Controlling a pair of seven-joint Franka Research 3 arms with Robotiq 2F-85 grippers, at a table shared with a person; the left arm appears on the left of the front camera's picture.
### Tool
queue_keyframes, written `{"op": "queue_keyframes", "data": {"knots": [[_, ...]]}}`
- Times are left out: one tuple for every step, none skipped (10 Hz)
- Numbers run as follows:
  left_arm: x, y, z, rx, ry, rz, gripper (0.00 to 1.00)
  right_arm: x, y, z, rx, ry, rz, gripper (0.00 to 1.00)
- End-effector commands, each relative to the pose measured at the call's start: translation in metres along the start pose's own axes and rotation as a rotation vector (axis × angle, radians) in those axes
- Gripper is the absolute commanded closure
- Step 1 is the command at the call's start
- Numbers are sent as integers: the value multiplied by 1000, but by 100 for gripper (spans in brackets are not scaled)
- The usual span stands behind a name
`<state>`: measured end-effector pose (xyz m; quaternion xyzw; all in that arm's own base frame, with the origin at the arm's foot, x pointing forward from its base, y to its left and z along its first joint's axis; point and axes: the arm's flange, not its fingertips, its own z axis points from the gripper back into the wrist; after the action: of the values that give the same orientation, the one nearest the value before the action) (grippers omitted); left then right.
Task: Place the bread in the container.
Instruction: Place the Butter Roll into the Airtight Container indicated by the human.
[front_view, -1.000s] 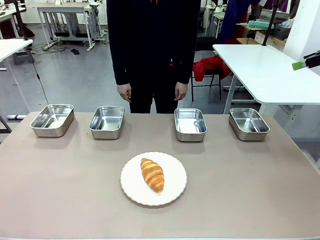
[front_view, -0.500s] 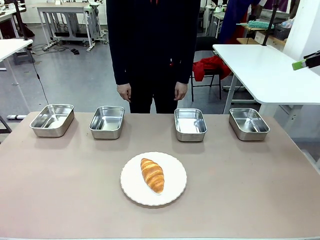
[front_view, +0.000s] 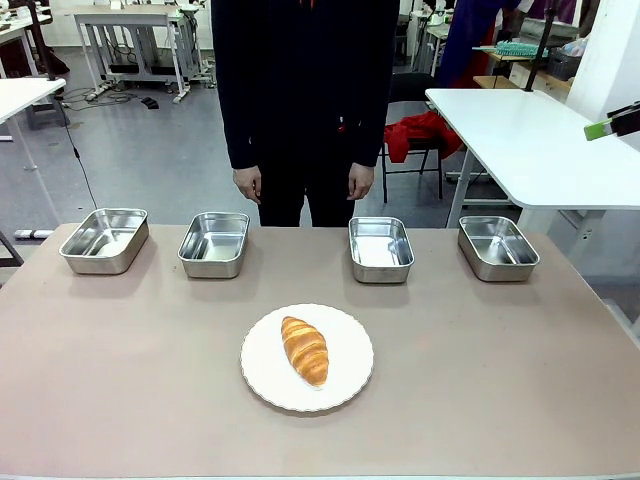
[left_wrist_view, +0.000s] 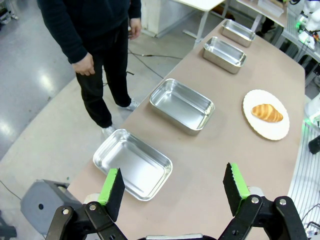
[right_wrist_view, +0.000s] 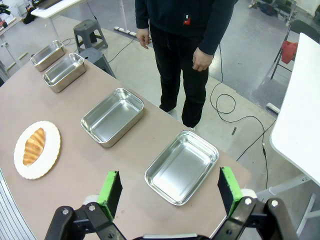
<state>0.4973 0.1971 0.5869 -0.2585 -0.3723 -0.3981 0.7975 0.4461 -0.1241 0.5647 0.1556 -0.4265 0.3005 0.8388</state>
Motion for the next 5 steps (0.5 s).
{"op": "queue_keyframes", "data": {"knots": [[2, -1, 1, 2, -6, -3, 0, 2, 1, 1, 2, -18, 2, 0], [2, -1, 1, 2, -6, -3, 0, 2, 1, 1, 2, -18, 2, 0], [2, -1, 1, 2, -6, -3, 0, 2, 1, 1, 2, -18, 2, 0], [2, -1, 1, 2, -6, -3, 0, 2, 1, 1, 2, -18, 2, 0], [2, -1, 1, 2, -6, -3, 0, 2, 1, 1, 2, -18, 2, 0]]}}
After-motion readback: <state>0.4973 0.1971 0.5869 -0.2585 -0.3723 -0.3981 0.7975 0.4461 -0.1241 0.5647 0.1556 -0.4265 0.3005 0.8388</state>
